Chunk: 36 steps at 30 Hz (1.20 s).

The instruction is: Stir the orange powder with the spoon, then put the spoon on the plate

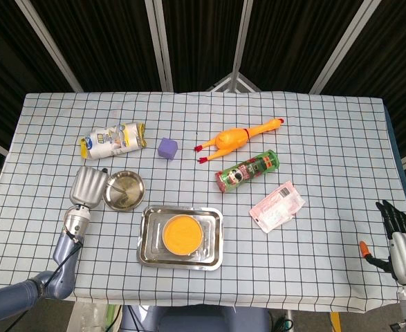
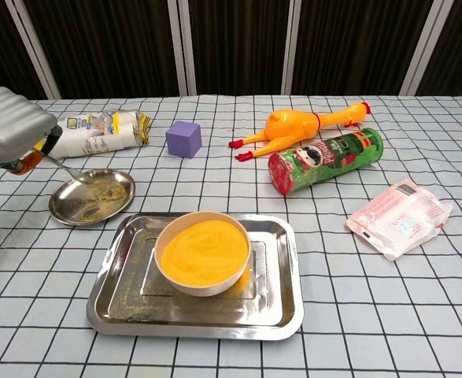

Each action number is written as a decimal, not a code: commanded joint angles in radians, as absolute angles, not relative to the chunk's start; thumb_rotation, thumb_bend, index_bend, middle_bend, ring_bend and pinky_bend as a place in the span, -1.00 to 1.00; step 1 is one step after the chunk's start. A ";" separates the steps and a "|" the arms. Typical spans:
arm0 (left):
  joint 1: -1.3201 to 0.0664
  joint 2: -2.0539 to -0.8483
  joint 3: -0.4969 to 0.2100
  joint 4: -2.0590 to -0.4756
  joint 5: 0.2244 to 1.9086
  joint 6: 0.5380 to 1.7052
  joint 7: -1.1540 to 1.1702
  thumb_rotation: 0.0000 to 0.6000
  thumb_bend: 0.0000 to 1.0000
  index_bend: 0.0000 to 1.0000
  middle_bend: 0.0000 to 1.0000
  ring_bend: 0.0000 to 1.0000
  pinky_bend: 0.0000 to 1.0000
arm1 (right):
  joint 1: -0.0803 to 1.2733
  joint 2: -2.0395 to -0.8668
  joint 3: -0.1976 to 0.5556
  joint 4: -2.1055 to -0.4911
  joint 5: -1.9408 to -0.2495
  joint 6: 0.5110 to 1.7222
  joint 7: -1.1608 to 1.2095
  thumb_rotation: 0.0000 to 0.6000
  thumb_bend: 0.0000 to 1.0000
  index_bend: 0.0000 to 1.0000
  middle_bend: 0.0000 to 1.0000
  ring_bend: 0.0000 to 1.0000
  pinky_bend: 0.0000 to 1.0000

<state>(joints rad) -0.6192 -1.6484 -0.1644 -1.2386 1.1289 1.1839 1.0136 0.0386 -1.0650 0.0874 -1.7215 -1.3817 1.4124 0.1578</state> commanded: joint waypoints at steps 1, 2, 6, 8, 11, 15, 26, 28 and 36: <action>-0.628 -1.673 -0.155 -1.201 1.125 1.167 1.001 1.00 0.25 0.61 1.00 1.00 0.94 | 0.042 -1.064 0.089 -1.721 -1.377 1.407 0.161 1.00 -0.18 -1.00 -1.00 -1.00 -1.00; -0.629 -1.676 -0.154 -1.195 1.126 1.166 1.000 1.00 0.25 0.60 1.00 1.00 0.94 | 0.042 -1.064 0.090 -1.721 -1.376 1.406 0.162 1.00 -0.18 -1.00 -1.00 -1.00 -1.00; -0.635 -1.690 -0.153 -1.169 1.125 1.162 0.990 1.00 0.24 0.59 1.00 1.00 0.94 | 0.044 -1.063 0.091 -1.721 -1.374 1.402 0.164 1.00 -0.18 -1.00 -1.00 -1.00 -1.00; -0.635 -1.697 -0.154 -1.162 1.123 1.163 0.984 1.00 0.24 0.57 1.00 1.00 0.94 | 0.043 -1.063 0.090 -1.721 -1.375 1.404 0.165 1.00 -0.18 -1.00 -1.00 -1.00 -1.00; -0.634 -1.703 -0.150 -1.158 1.125 1.165 0.977 1.00 0.22 0.52 1.00 1.00 0.94 | 0.042 -1.063 0.089 -1.723 -1.376 1.406 0.164 1.00 -0.18 -1.00 -1.00 -1.00 -1.00; -0.632 -1.703 -0.140 -1.156 1.134 1.168 0.977 1.00 0.15 0.47 1.00 1.00 0.93 | 0.042 -1.063 0.089 -1.724 -1.376 1.405 0.161 1.00 -0.18 -1.00 -1.00 -1.00 -1.00; -0.619 -1.705 -0.135 -1.162 1.122 1.175 0.964 1.00 -0.30 0.04 1.00 1.00 0.93 | 0.042 -1.063 0.090 -1.725 -1.373 1.405 0.161 1.00 -0.18 -1.00 -1.00 -1.00 -1.00; -0.617 -1.703 -0.134 -1.163 1.127 1.181 0.960 1.00 -0.40 -0.07 1.00 1.00 0.93 | 0.042 -1.063 0.090 -1.725 -1.373 1.406 0.161 1.00 -0.18 -1.00 -1.00 -1.00 -1.00; -0.611 -1.690 -0.135 -1.172 1.142 1.201 0.936 1.00 -0.66 -0.29 1.00 1.00 0.93 | 0.041 -1.063 0.090 -1.725 -1.373 1.407 0.159 1.00 -0.18 -1.00 -1.00 -1.00 -1.00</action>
<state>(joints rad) -0.6110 -1.6910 -0.1344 -1.1709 1.1411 1.2001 0.9362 0.0415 -1.0632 0.0896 -1.7255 -1.3732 1.4071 0.1588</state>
